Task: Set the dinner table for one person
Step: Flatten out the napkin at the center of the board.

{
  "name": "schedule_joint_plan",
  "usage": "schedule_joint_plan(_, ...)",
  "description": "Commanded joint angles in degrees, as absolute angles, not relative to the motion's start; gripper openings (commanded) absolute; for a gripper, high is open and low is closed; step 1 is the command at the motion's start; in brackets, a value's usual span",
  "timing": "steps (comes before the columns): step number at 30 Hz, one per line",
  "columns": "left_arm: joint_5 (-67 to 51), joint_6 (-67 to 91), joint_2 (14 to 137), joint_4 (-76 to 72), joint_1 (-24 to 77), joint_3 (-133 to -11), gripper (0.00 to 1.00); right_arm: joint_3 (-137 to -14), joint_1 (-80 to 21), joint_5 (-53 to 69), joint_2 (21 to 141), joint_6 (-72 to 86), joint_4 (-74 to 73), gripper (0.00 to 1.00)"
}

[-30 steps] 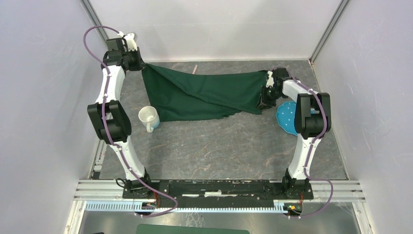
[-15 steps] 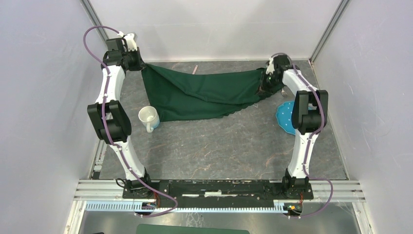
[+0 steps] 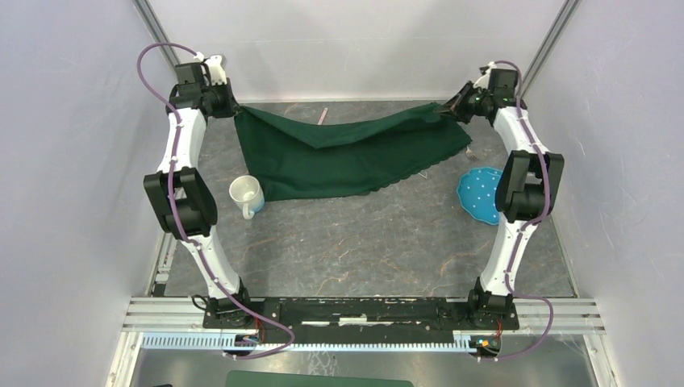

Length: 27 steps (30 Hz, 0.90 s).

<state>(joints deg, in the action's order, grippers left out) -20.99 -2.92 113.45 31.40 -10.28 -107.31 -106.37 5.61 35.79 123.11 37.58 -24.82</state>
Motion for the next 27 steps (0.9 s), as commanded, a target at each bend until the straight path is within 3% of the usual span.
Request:
schedule_joint_plan(1, -20.44, -2.89, 108.61, 31.26, -10.93, -111.50, 0.02, -106.35, 9.45, 39.90, 117.02, 48.18, -9.33, 0.00)
schedule_joint_plan(12, -22.94, -0.57, 106.27, 32.21, -10.96, -119.96, 0.02, -108.84, 12.73, 46.88, 117.95, 69.41, 17.89, 0.00)
schedule_joint_plan(20, -24.30, -0.18, 101.23, 32.73, -10.98, -124.23, 0.02, -106.15, 12.75, 53.91, 113.82, 73.05, 25.44, 0.00)
schedule_joint_plan(27, -27.06, 2.64, 93.51, 28.87, -10.96, -119.28, 0.02, -100.96, 12.89, 57.50, 108.20, 77.16, 33.32, 0.00)
